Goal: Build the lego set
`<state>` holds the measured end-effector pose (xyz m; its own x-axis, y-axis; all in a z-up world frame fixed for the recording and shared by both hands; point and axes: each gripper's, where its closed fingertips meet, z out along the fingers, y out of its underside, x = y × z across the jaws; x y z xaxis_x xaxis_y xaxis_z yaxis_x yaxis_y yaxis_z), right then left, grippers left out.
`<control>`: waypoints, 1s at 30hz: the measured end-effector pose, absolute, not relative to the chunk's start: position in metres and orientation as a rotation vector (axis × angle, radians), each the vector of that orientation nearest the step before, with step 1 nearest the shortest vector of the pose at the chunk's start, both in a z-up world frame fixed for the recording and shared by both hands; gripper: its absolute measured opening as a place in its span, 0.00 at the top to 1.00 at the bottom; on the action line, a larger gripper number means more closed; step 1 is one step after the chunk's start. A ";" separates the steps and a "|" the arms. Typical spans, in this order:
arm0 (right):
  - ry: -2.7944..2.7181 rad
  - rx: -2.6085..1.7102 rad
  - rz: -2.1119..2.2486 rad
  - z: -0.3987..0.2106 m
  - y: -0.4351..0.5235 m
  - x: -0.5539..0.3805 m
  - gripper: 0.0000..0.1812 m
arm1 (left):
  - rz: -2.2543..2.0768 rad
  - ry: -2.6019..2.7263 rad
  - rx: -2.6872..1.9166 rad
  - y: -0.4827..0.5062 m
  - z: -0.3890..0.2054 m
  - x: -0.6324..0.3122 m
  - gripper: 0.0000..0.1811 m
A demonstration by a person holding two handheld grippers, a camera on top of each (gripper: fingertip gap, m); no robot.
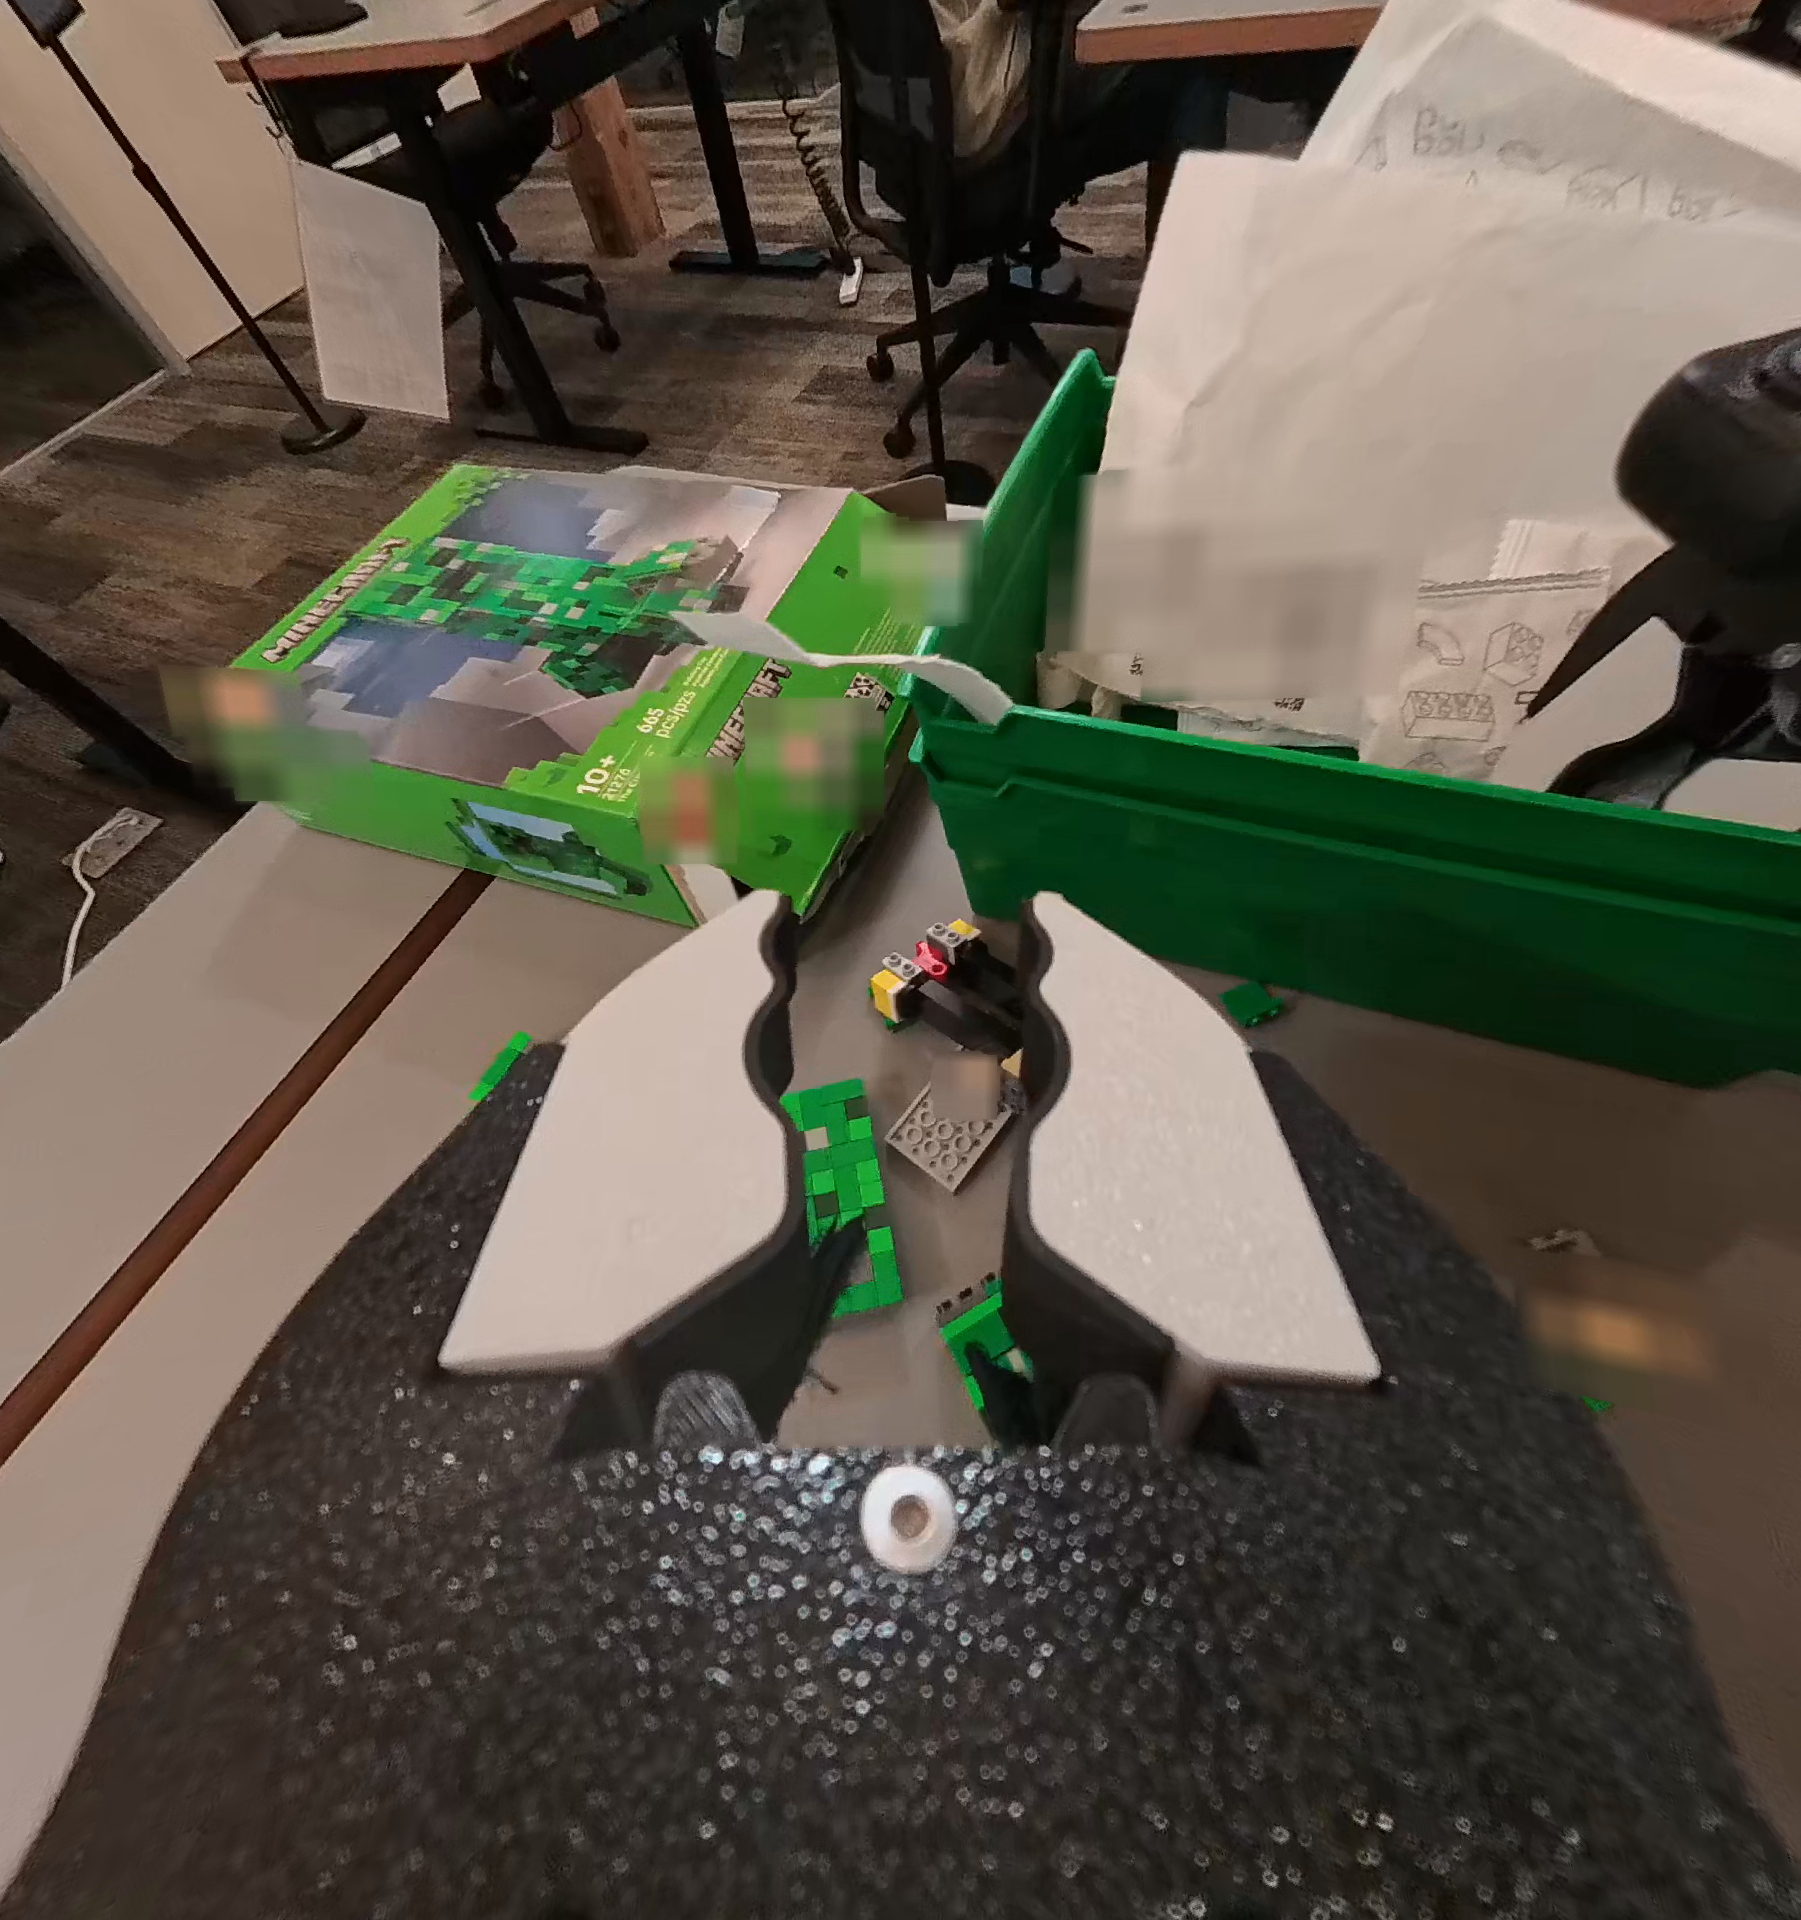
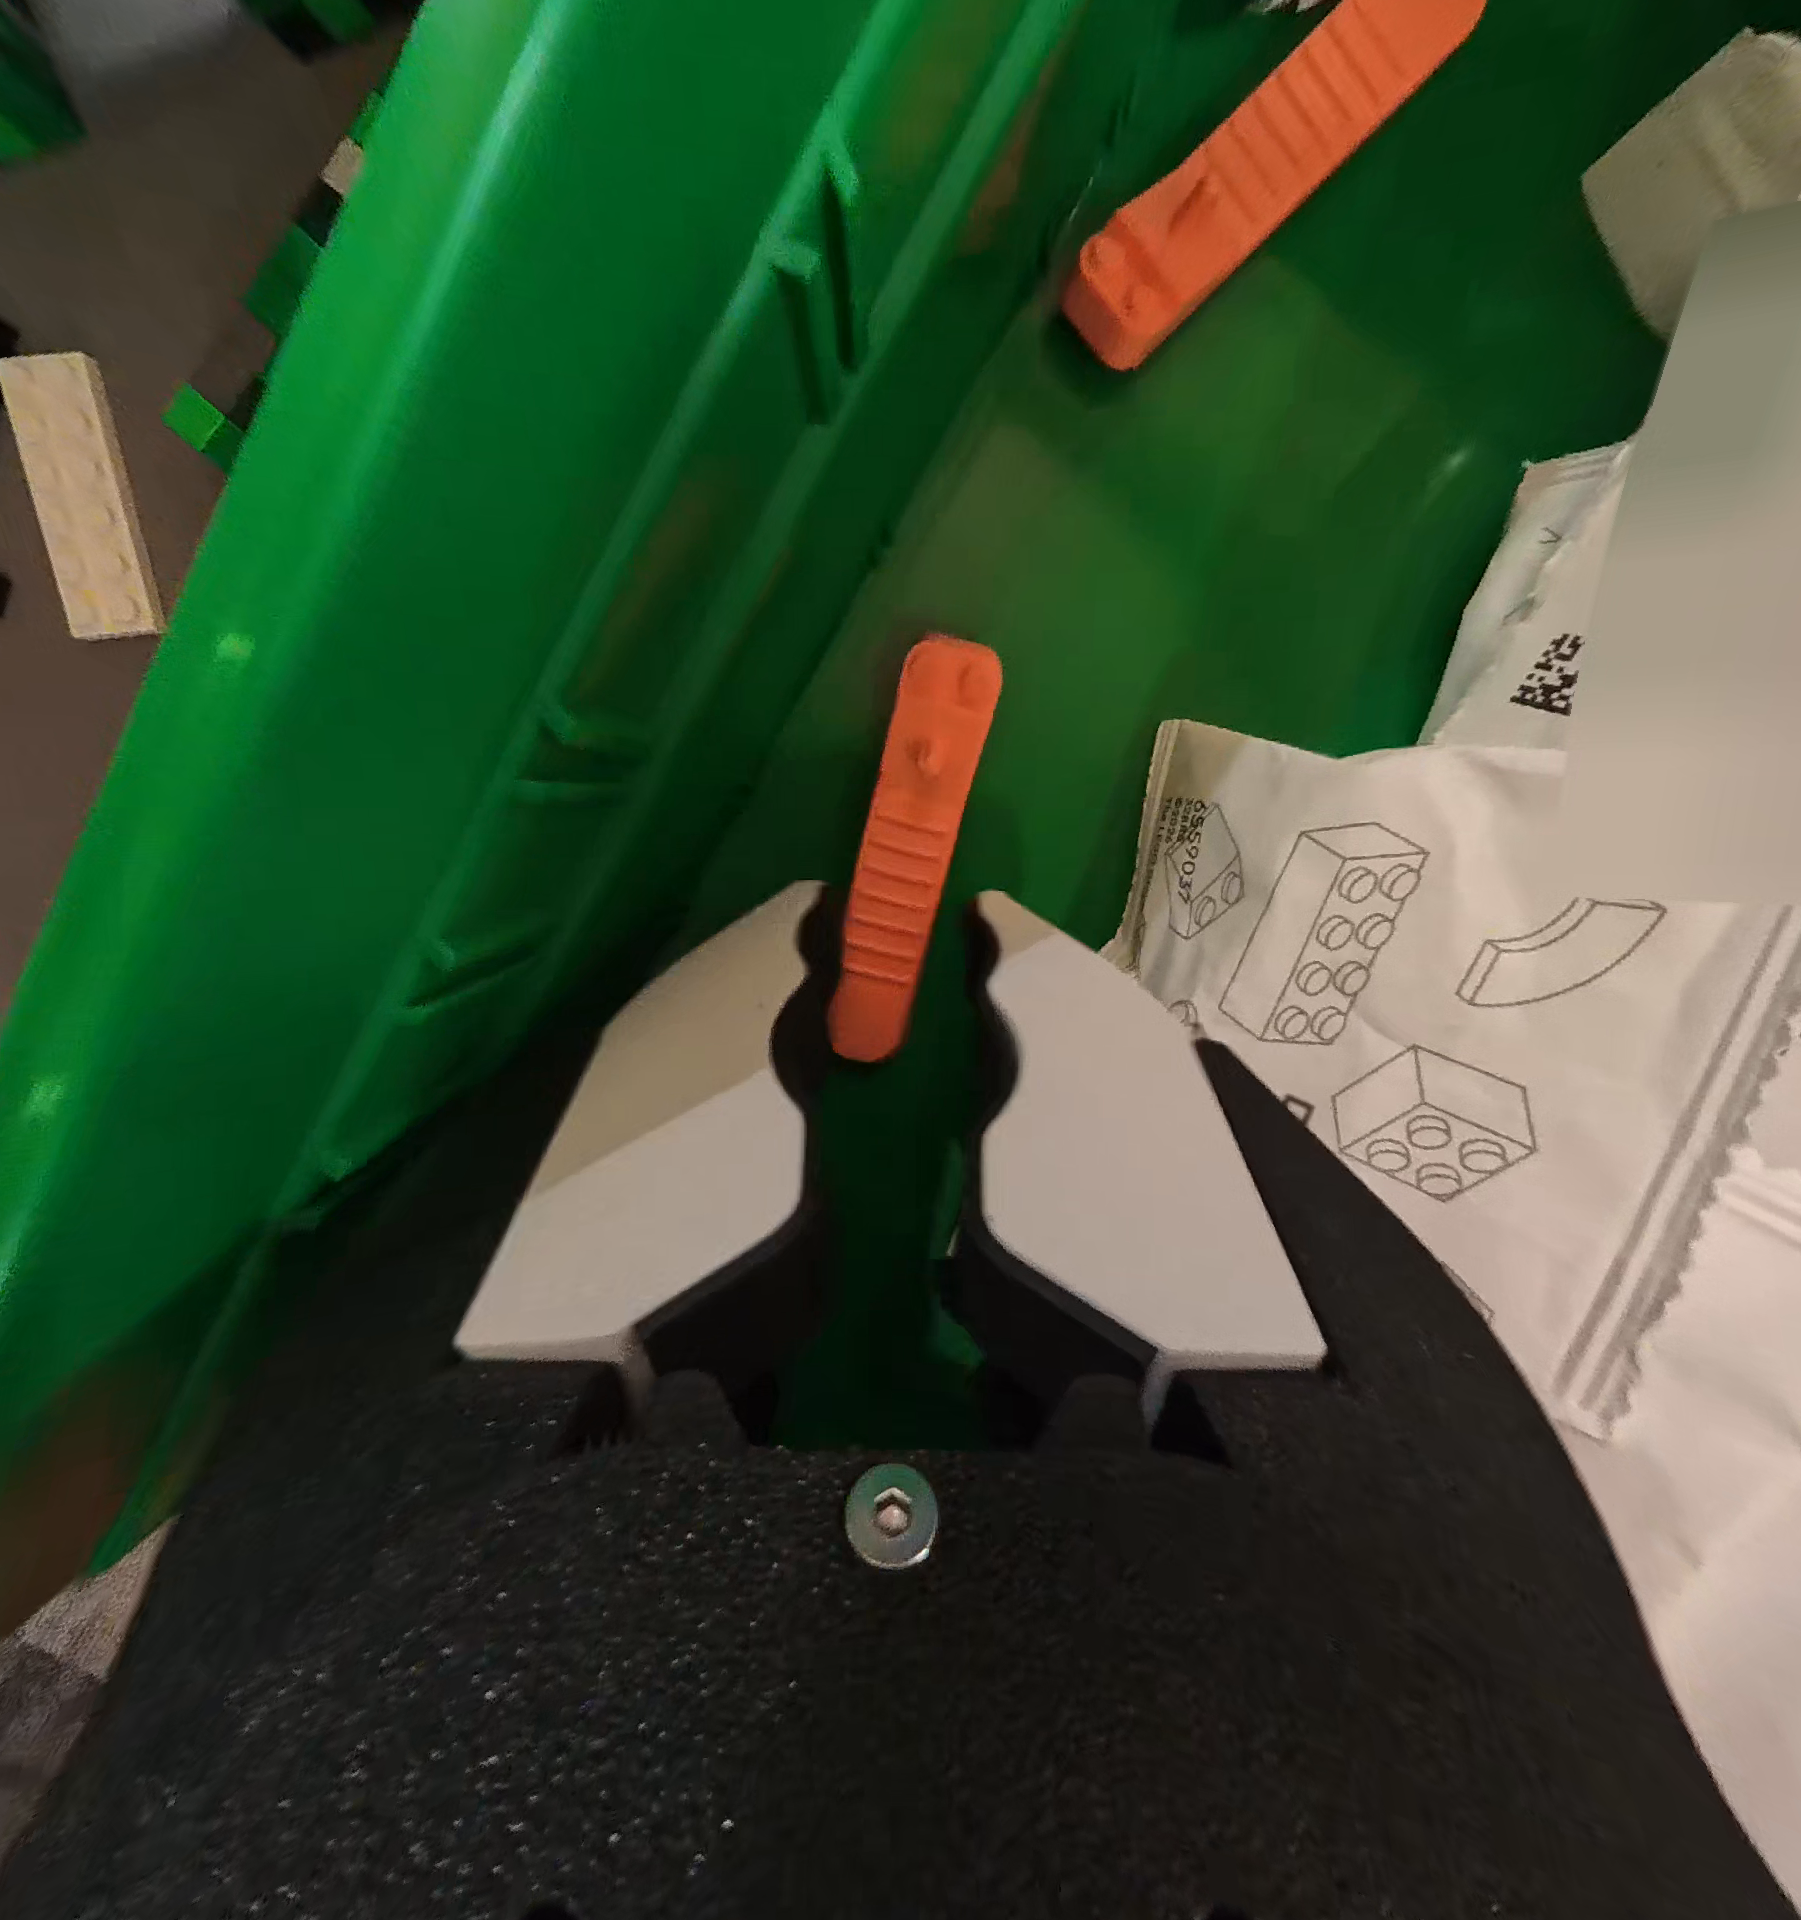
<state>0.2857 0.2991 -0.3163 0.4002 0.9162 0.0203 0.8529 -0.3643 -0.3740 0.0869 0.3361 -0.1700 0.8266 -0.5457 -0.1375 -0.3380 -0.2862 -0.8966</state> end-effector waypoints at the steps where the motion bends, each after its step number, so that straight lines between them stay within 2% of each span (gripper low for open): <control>1: -1.534 -2.344 0.260 -0.316 0.300 0.286 0.91 | -0.234 0.659 -1.896 0.334 -0.167 0.084 0.78; 8: -1.357 -2.385 0.194 -0.303 0.308 0.294 0.91 | -0.249 0.565 -1.804 0.309 -0.126 0.047 0.78; 14: -1.147 -2.264 0.114 -0.225 0.307 0.298 0.92 | -0.219 0.493 -1.744 0.267 -0.108 -0.006 0.77; 19: -1.193 -2.037 0.220 -0.171 0.268 0.221 0.92 | -0.035 0.445 -1.777 0.224 -0.127 -0.090 0.76; 23: -1.422 -1.872 0.369 -0.187 0.215 0.107 0.92 | 0.140 0.372 -1.815 0.182 -0.174 -0.163 0.75; 30: -1.775 -1.868 0.501 -0.280 0.142 -0.031 0.91 | 0.166 0.304 -1.879 0.118 -0.245 -0.219 0.74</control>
